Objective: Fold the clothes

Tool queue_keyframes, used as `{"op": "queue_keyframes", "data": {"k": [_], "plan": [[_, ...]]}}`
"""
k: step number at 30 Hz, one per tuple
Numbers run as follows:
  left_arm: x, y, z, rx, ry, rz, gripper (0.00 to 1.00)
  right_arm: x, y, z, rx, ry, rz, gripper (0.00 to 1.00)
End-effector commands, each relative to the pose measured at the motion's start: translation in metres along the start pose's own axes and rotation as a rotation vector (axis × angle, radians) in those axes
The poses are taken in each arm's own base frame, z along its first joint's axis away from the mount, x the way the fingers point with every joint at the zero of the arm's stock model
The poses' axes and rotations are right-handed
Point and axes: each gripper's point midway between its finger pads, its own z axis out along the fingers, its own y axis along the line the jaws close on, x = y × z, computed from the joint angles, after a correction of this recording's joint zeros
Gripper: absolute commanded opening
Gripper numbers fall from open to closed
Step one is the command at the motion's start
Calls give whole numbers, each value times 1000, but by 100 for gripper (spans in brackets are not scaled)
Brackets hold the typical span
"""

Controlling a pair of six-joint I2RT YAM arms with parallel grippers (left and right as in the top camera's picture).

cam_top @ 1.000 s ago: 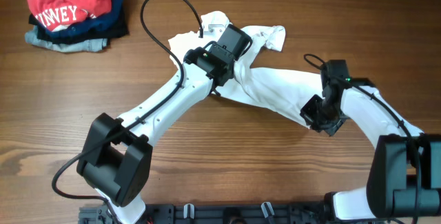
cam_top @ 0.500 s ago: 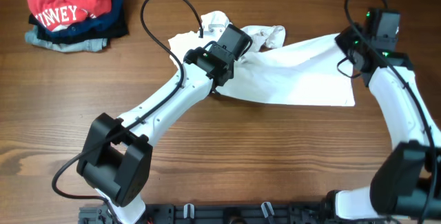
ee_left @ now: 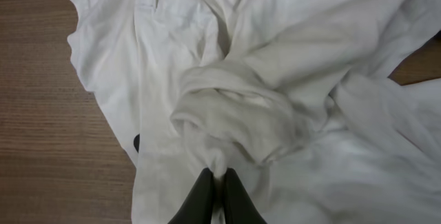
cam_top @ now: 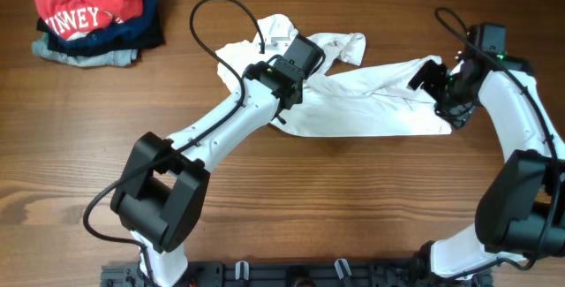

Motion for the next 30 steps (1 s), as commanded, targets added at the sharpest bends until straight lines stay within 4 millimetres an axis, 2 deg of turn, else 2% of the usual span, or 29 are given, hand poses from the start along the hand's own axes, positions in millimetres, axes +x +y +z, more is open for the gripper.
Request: {"op": "queue_keyframes", "data": {"k": [1, 4, 8, 11, 15, 18, 19, 20, 21, 22, 23, 24, 30], "plan": [[2, 0, 6, 1, 9, -28, 4, 16, -4, 19, 4, 56, -29, 87], [4, 1, 7, -4, 15, -24, 4, 13, -15, 36, 56, 57, -16, 78], [4, 2, 7, -4, 17, -24, 4, 6, -27, 50, 122, 34, -20, 77], [4, 2, 7, -4, 16, -24, 4, 16, -34, 60, 147, 87, -7, 75], [4, 2, 7, -4, 16, -24, 4, 23, -42, 65, 184, 121, -5, 73], [4, 2, 7, -4, 16, -24, 4, 23, -42, 65, 184, 122, -3, 63], [4, 2, 7, -4, 16, -24, 4, 23, -42, 65, 185, 122, -3, 57], [4, 2, 7, -4, 16, -24, 4, 23, -42, 65, 184, 121, -3, 49], [4, 2, 7, -4, 16, -24, 4, 22, -42, 65, 184, 120, -2, 37], [4, 2, 7, -4, 16, -24, 4, 22, -42, 65, 184, 119, 9, 30], [4, 2, 7, -4, 16, -24, 4, 22, -42, 65, 184, 116, 22, 18], [4, 2, 7, -4, 17, -23, 4, 21, -42, 65, 183, 113, 21, 15], [4, 2, 7, -5, 16, -16, 5, 11, -45, 58, 225, 81, 14, 17]]}}
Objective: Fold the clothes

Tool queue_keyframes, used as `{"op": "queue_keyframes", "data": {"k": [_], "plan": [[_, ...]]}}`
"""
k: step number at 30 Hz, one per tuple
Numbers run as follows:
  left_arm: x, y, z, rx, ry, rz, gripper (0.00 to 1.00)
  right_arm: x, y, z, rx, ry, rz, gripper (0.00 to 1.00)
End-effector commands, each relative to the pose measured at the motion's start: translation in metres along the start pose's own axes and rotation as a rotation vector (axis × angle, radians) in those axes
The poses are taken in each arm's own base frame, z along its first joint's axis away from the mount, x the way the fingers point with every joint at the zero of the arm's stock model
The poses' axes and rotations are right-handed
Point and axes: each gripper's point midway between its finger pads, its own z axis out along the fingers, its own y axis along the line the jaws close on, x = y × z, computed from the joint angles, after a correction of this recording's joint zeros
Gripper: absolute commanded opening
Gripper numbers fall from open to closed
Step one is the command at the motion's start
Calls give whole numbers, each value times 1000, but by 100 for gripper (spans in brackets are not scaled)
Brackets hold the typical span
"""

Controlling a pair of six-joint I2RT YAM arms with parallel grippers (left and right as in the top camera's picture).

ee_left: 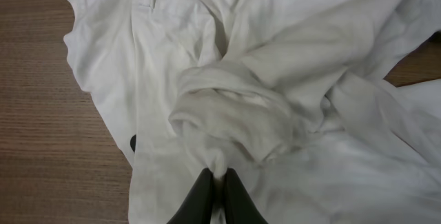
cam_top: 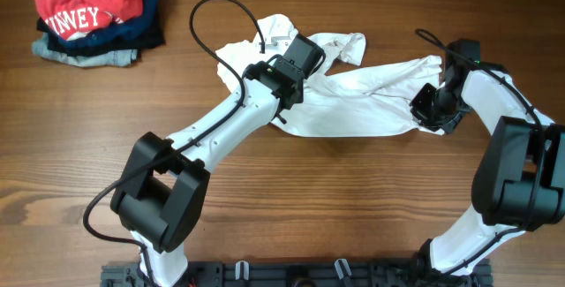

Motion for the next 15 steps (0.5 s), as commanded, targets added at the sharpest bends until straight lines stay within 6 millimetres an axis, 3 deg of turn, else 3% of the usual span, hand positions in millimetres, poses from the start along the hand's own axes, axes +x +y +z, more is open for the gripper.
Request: {"op": "queue_keyframes", "data": {"k": [1, 6, 8, 14, 15], "plan": [[4, 3, 6, -12, 16, -8, 5, -8, -9, 0, 71, -24, 7, 17], [4, 4, 6, -16, 13, -4, 6, -11, -10, -5, 75, -41, 8, 15], [3, 4, 6, -15, 12, -5, 7, -11, -9, -11, 69, -51, 7, 4], [3, 15, -21, -19, 21, -1, 12, -11, -6, -54, 28, -132, 33, 4], [3, 19, -29, -20, 23, 0, 18, -10, -6, -64, 18, -150, 32, 4]]}}
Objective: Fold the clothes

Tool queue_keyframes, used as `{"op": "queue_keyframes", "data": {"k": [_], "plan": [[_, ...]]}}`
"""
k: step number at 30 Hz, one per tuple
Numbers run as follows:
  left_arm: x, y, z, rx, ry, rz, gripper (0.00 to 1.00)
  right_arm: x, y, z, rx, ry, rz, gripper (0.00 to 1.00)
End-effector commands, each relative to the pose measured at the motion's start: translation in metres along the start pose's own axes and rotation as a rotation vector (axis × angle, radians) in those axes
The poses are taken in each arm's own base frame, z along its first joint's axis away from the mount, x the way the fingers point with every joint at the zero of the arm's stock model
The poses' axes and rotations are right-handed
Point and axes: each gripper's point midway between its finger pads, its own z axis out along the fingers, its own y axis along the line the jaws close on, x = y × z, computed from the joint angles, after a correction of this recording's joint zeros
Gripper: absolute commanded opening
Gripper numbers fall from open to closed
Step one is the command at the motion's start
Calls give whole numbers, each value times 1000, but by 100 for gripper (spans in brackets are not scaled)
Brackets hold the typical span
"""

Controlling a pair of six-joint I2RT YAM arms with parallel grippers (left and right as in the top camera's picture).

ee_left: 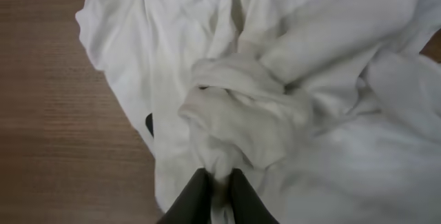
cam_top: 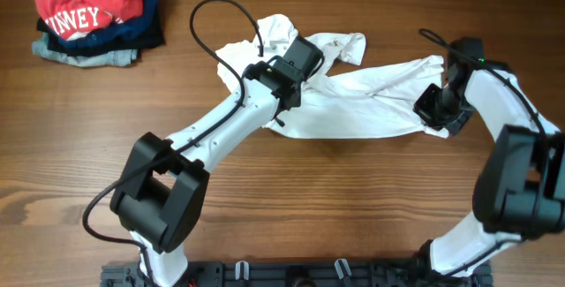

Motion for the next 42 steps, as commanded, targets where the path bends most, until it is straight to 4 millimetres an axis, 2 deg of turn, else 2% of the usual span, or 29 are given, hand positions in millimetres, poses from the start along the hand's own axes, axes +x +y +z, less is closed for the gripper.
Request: {"op": "queue_keyframes", "data": {"k": [1, 2, 4, 8, 11, 12, 13, 16, 18, 21, 23, 28, 30, 38, 40, 42], "plan": [[-7, 14, -33, 13, -25, -23, 22, -11, 2, -48, -40, -121, 17, 4], [-6, 16, -37, 11, -23, -23, 22, -9, 1, -56, -47, -134, 17, 5], [-5, 21, -45, 10, -20, -21, 31, -4, -1, -76, -66, -164, 17, 4], [-2, 19, -51, 36, -2, -21, 14, 7, -7, -103, -84, -195, 17, 4], [3, 12, -51, 76, 23, -21, 14, 12, -11, -110, -86, -197, 16, 4], [5, 10, -51, 90, 35, -20, 29, 12, -11, -110, -86, -198, 16, 4], [9, 6, -52, 111, 58, -17, 38, 12, -11, -110, -85, -197, 17, 4], [28, -9, -48, 193, 152, -9, 38, 11, -10, -110, -88, -204, 17, 4], [43, -11, -35, 184, 210, -45, 38, 11, -10, -110, -89, -204, 17, 4], [66, -17, -12, 169, 299, -157, 32, 11, -10, -109, -88, -202, 17, 4], [73, -20, -5, 159, 337, -225, 27, 11, -10, -110, -89, -203, 17, 4], [77, -17, 4, 113, 342, -355, 31, 10, -9, -110, -92, -207, 17, 4], [79, -10, 14, 89, 317, -380, 37, 10, -9, -110, -91, -207, 16, 5], [70, 7, 26, 79, 305, -432, 39, 9, -9, -107, -93, -209, 16, 5], [66, 6, 26, 89, 293, -434, 35, 9, -9, -107, -93, -209, 16, 5], [63, 4, 27, 97, 284, -437, 26, 9, -9, -107, -94, -210, 16, 5]]}}
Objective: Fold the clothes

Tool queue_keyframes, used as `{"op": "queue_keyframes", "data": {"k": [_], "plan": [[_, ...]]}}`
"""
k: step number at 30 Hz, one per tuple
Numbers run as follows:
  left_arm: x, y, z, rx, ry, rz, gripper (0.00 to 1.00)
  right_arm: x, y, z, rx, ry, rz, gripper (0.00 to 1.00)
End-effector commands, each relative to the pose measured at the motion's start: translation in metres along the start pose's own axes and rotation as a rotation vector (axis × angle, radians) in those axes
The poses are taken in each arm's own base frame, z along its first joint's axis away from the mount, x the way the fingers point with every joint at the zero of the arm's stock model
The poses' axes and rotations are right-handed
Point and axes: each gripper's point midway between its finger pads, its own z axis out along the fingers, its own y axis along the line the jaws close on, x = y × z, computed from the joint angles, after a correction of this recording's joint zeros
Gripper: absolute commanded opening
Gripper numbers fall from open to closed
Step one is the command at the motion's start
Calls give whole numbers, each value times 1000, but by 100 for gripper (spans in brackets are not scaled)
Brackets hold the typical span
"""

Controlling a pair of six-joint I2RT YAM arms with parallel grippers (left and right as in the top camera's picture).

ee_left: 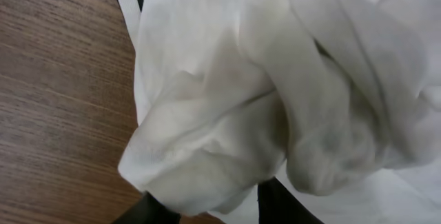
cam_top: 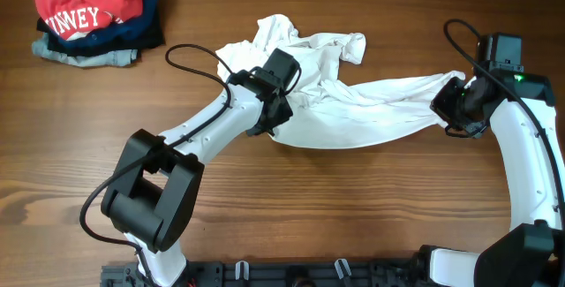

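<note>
A crumpled white shirt [cam_top: 353, 110] lies across the middle of the table, and its right end is drawn out toward my right gripper [cam_top: 454, 110]. That gripper looks shut on the end of the shirt. My left gripper [cam_top: 274, 115] sits at the shirt's left part. In the left wrist view its fingers [ee_left: 155, 211] stand wide apart, open, and a thick bunch of the shirt [ee_left: 227, 134] fills the gap between them. The right wrist view is not given.
A stack of folded clothes [cam_top: 93, 13] with a red shirt on top sits at the far left corner. The bare wooden table [cam_top: 353, 207] spans the front. Black cables loop off both arms above the shirt.
My left gripper's fingers, pinched together on a fold before, are now spread wide around a bigger bunch, and the gripper sits further left. My right gripper has moved right, drawing the shirt out longer.
At first my left gripper was shut on a fold in the shirt's middle and my right gripper was at the shirt's right end. The right gripper then stood lower and further left. Now it is further right, the shirt is stretched, and the left fingers are open.
</note>
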Motion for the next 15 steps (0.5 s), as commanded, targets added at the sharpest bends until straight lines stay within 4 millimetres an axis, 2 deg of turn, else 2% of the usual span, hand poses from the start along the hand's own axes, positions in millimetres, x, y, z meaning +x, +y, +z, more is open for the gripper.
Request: {"op": "queue_keyframes", "data": {"k": [1, 2, 6, 9, 11, 13, 15], "plan": [[-4, 2, 4, -11, -22, -14, 19, -7, -1, -7, 9, -40, 12, 5], [-7, 4, 4, -21, -41, -15, 4, -7, -1, -7, 9, -40, 13, 5], [-10, 5, 3, -30, -57, 32, 4, -7, -1, -7, 8, -43, 13, 5], [-14, 8, -19, -25, -88, 35, 4, -9, 0, -7, 5, -49, 13, 5], [-24, 16, -56, -20, -164, 28, 4, -14, 0, -7, 11, -74, 14, 5], [-31, 29, -108, 2, -253, 14, 4, -16, 1, -7, 4, -82, 16, 5], [-33, 42, -139, 9, -309, 3, 4, -16, 1, -7, 4, -81, 34, 5]]}}
